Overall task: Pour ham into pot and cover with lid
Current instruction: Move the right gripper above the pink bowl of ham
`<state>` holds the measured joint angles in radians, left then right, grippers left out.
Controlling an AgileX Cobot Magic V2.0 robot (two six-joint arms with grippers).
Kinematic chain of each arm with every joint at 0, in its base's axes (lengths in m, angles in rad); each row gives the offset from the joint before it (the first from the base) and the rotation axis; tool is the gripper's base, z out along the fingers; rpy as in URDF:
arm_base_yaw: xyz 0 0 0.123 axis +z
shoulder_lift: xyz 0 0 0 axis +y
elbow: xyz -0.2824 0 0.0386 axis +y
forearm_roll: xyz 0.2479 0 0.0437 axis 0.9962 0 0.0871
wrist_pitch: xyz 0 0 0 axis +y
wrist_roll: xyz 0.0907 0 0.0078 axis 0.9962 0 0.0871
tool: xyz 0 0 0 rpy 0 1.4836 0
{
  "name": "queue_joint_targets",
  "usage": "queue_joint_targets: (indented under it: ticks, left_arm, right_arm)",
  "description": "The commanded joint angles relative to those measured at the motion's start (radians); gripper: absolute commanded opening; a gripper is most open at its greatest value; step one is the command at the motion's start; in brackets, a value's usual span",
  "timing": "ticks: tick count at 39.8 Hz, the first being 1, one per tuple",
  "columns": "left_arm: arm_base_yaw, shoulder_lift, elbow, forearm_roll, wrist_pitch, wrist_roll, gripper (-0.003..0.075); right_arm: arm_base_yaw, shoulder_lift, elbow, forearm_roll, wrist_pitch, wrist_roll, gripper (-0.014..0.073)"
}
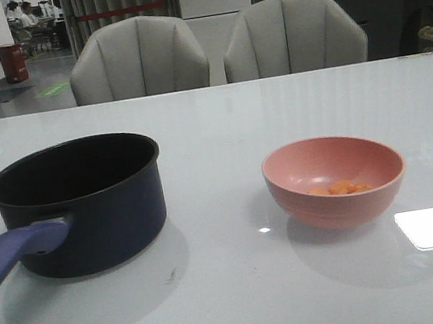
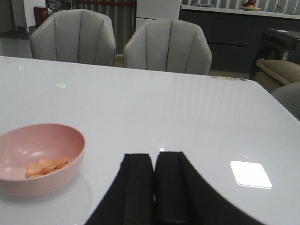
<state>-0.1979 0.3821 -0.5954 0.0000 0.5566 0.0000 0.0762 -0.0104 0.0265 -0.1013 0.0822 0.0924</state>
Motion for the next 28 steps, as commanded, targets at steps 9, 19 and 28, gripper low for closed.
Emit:
queue_joint_targets:
  ticks: [9,19,28]
  left_arm:
    - [-0.022,-0.33,0.198,-0.022,-0.1,-0.007,0.051]
    - [-0.064,-0.363,0.253,-0.027,-0.154,-0.007,0.051]
    - [-0.081,-0.363,0.253,-0.027,-0.166,-0.007,0.051]
  right_arm:
    - [-0.007,-0.019,-0.005,0.003,-0.082,0.001,0.0139]
    - [-0.007,-0.019,-0.005,0.003,-0.082,0.001,0.0139]
    - [-0.007,-0.019,-0.005,0.003,-0.09,0.001,0.0139]
